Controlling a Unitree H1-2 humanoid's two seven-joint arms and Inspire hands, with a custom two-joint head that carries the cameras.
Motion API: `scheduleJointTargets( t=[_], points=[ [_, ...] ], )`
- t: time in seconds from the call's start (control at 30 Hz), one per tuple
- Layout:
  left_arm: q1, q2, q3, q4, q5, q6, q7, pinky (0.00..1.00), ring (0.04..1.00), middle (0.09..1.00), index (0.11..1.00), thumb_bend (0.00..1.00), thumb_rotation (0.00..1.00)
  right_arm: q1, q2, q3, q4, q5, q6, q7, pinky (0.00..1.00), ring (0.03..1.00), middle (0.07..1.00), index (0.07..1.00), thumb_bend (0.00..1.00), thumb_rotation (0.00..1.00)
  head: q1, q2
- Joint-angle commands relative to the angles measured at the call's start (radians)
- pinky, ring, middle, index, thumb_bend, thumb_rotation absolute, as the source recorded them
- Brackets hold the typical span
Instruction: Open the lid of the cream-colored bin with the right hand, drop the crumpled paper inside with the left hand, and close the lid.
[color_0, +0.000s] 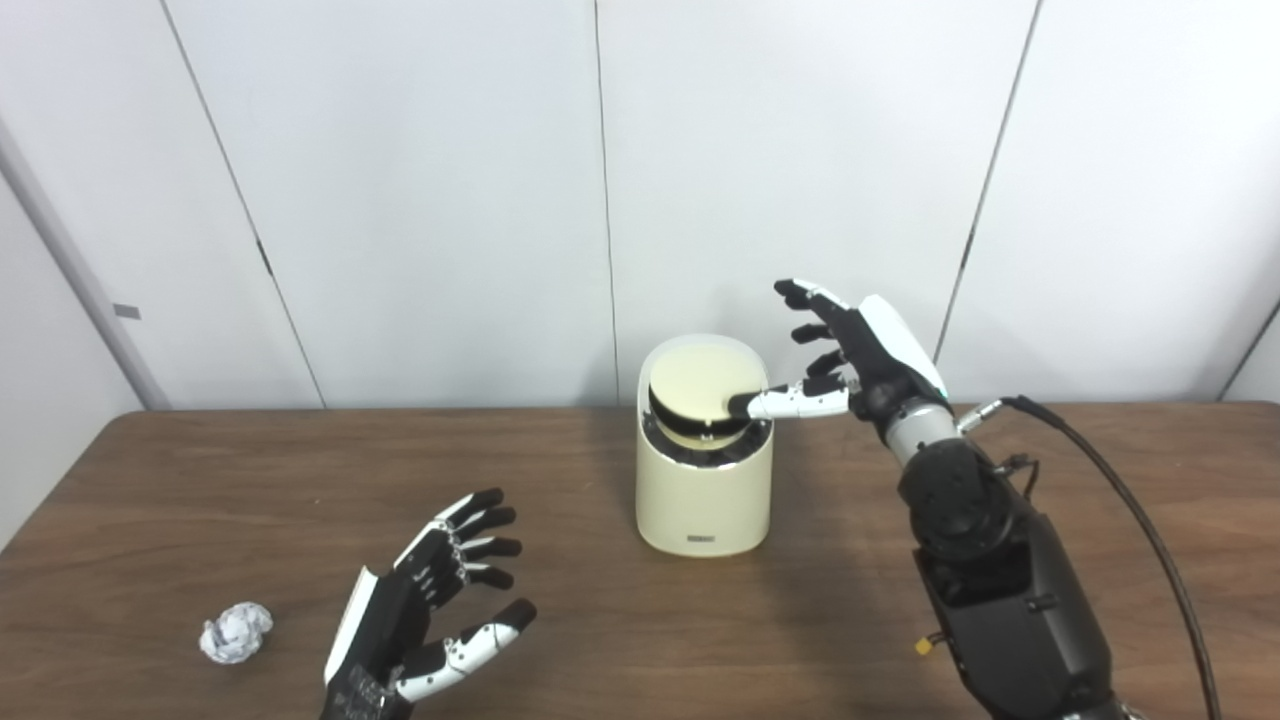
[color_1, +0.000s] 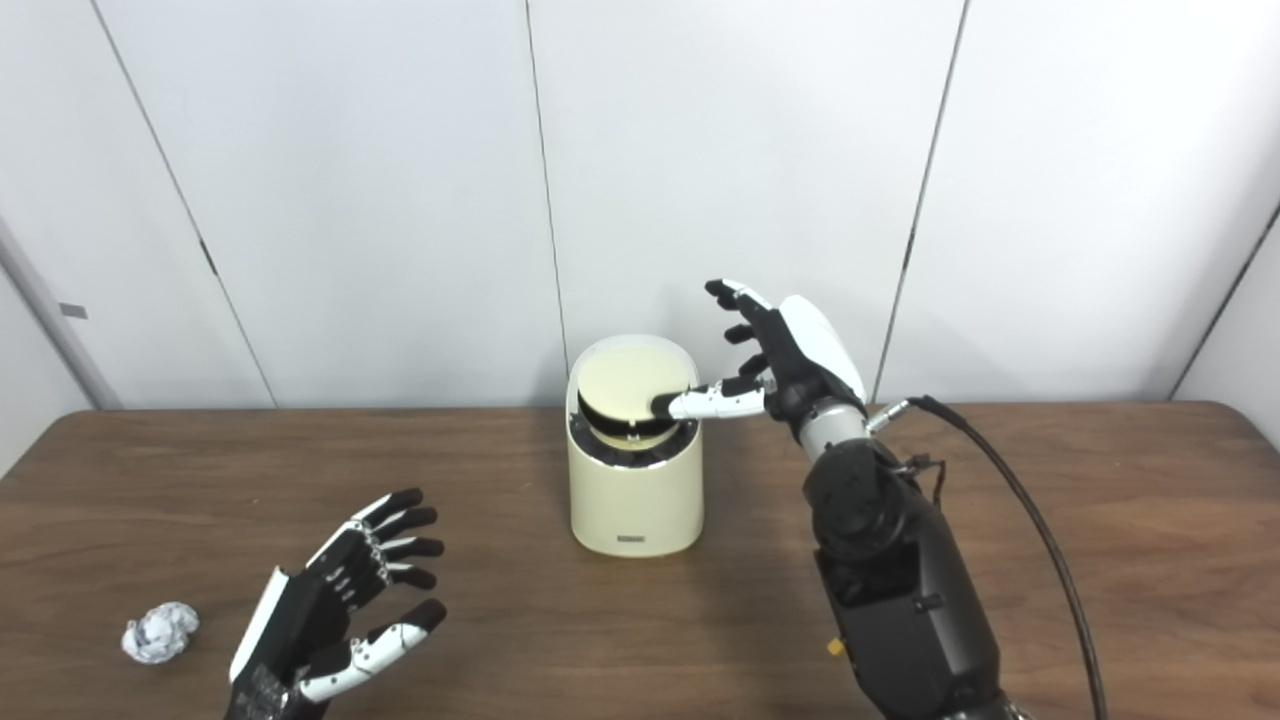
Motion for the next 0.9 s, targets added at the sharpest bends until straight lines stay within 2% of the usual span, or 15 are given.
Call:
scheduleJointTargets(
  t=[0.0,0.13,0.17,0.3,0.4,0.5,0.6,0.63,0.77,0.87],
  points=[
    [-0.026,0.006,0.0,-0.039,-0.007,-0.014,-0.003,0.61,0.727,0.82,0.856,0.65,0.15,0.004,0.0,-0.027,-0.063,0.05,-0.007,-0.011,0.58,0.783,0.883,0.883,0.74,0.28,0.001,0.001],
    [-0.028,0.007,0.0,-0.04,-0.008,-0.014,-0.004,0.62,0.727,0.818,0.857,0.65,0.13,0.11,-0.01,-0.064,-0.146,0.173,-0.095,-0.026,0.65,0.837,0.898,0.894,0.73,0.31,0.003,0.003],
    [-0.028,0.008,0.001,-0.04,-0.005,-0.014,-0.003,0.62,0.725,0.816,0.856,0.65,0.14,0.137,-0.016,-0.069,-0.156,0.2,-0.128,-0.029,0.67,0.849,0.907,0.905,0.73,0.36,0.003,0.003],
    [-0.03,0.008,0.002,-0.057,0.01,0.011,0.004,0.62,0.727,0.816,0.859,0.66,0.16,0.249,-0.047,-0.092,-0.138,0.334,-0.318,-0.029,0.76,0.863,0.921,0.921,0.77,0.58,0.02,0.003],
    [-0.032,0.012,0.004,-0.066,0.006,0.021,0.001,0.63,0.732,0.821,0.864,0.66,0.17,0.299,-0.065,-0.088,-0.109,0.369,-0.428,-0.044,0.75,0.856,0.922,0.917,0.83,0.61,0.035,0.006],
    [-0.036,0.014,0.005,-0.076,0.015,0.028,0.003,0.62,0.73,0.821,0.862,0.67,0.18,0.347,-0.072,-0.092,-0.09,0.445,-0.491,-0.029,0.79,0.875,0.948,0.922,0.88,0.54,0.045,0.003],
    [-0.038,0.015,0.004,-0.08,0.016,0.026,0.001,0.62,0.733,0.822,0.865,0.66,0.17,0.378,-0.082,-0.093,-0.071,0.5,-0.54,-0.015,0.83,0.89,0.967,0.94,0.87,0.47,0.051,0.003],
    [-0.039,0.013,0.004,-0.084,0.021,0.03,0.003,0.62,0.733,0.822,0.863,0.66,0.16,0.389,-0.084,-0.094,-0.068,0.512,-0.548,-0.013,0.84,0.889,0.969,0.942,0.88,0.46,0.092,0.004],
    [-0.043,0.005,0.0,-0.088,0.026,0.041,0.006,0.61,0.726,0.817,0.859,0.65,0.13,0.418,-0.094,-0.097,-0.062,0.522,-0.558,-0.015,0.85,0.9,0.971,0.952,0.89,0.39,0.144,-0.004],
    [-0.047,-0.004,-0.008,-0.086,0.042,0.042,0.011,0.61,0.722,0.816,0.86,0.66,0.14,0.427,-0.103,-0.102,-0.052,0.533,-0.565,-0.014,0.87,0.91,0.977,0.957,0.88,0.35,0.213,-0.013]
  ],
)
